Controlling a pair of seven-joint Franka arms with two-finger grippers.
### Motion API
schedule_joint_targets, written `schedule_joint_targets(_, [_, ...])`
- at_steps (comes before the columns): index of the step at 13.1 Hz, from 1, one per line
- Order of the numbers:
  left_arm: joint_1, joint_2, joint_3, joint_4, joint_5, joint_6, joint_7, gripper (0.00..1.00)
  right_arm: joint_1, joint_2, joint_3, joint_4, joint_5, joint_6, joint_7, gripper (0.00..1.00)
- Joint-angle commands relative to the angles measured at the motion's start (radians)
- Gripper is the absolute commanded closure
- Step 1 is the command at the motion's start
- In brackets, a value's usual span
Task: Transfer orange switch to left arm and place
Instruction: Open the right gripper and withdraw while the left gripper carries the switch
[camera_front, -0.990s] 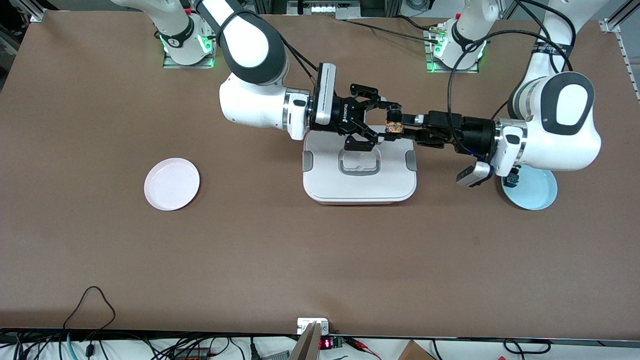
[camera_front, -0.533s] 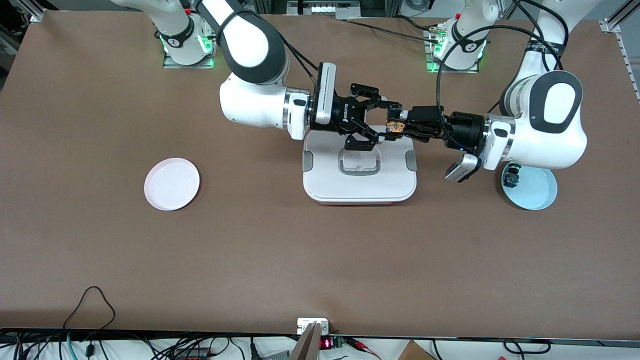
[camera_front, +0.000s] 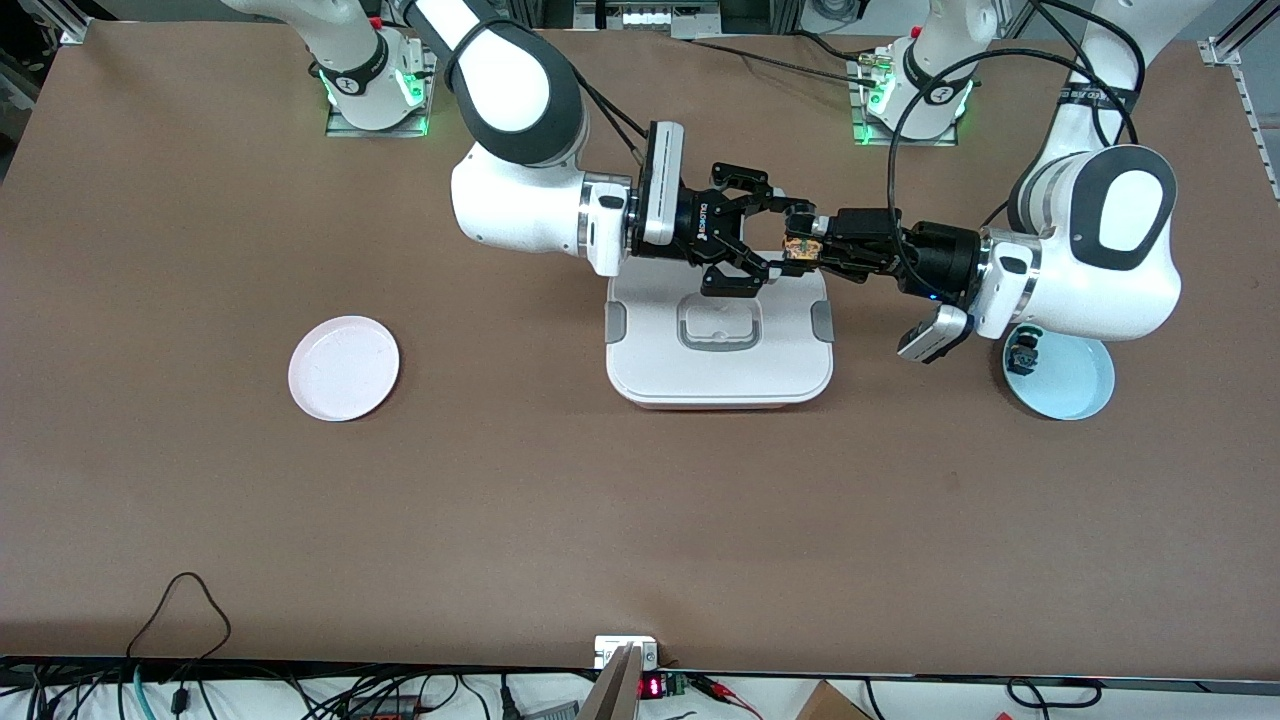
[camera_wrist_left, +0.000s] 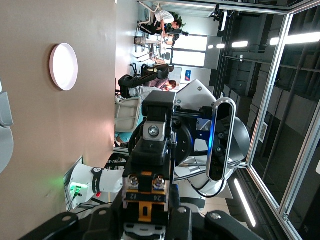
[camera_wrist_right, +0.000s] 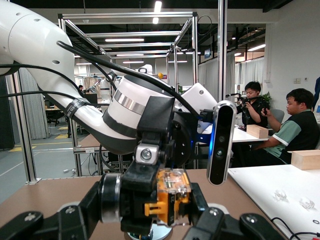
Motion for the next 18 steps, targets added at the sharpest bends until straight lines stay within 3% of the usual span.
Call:
schedule_joint_targets(1, [0.048, -0.019, 0.001, -0.016, -0.028, -0.028, 0.005, 0.82, -0.03, -0.022, -0.016, -0.022, 0.016, 0.007, 0.004, 0.0])
schedule_joint_targets(4, [0.048, -0.019, 0.003, -0.014, -0.025, -0.031, 0.005, 0.82, -0.074, -0.038, -0.017, -0.022, -0.027, -0.064, 0.067, 0.0])
schedule_joint_targets(6, [0.048, -0.019, 0.009, -0.003, 0.01, -0.071, 0.002, 0.83, -0.174, -0.061, -0.019, -0.033, -0.148, -0.228, 0.133, 0.0])
schedule_joint_targets(12, [0.054, -0.012, 0.004, 0.133, 0.462, -0.193, 0.002, 0.82, -0.545, -0.147, -0.019, -0.1, -0.432, -0.856, 0.17, 0.0])
schedule_joint_targets(16, [0.055, -0.01, 0.004, 0.181, 0.734, -0.269, 0.002, 0.83, -0.746, -0.153, -0.019, -0.097, -0.53, -1.13, 0.153, 0.0])
schedule_joint_targets(18, [0.051, -0.01, 0.0, 0.207, 0.937, -0.304, 0.02, 0.83, -0.801, -0.153, -0.019, -0.097, -0.55, -1.209, 0.146, 0.0])
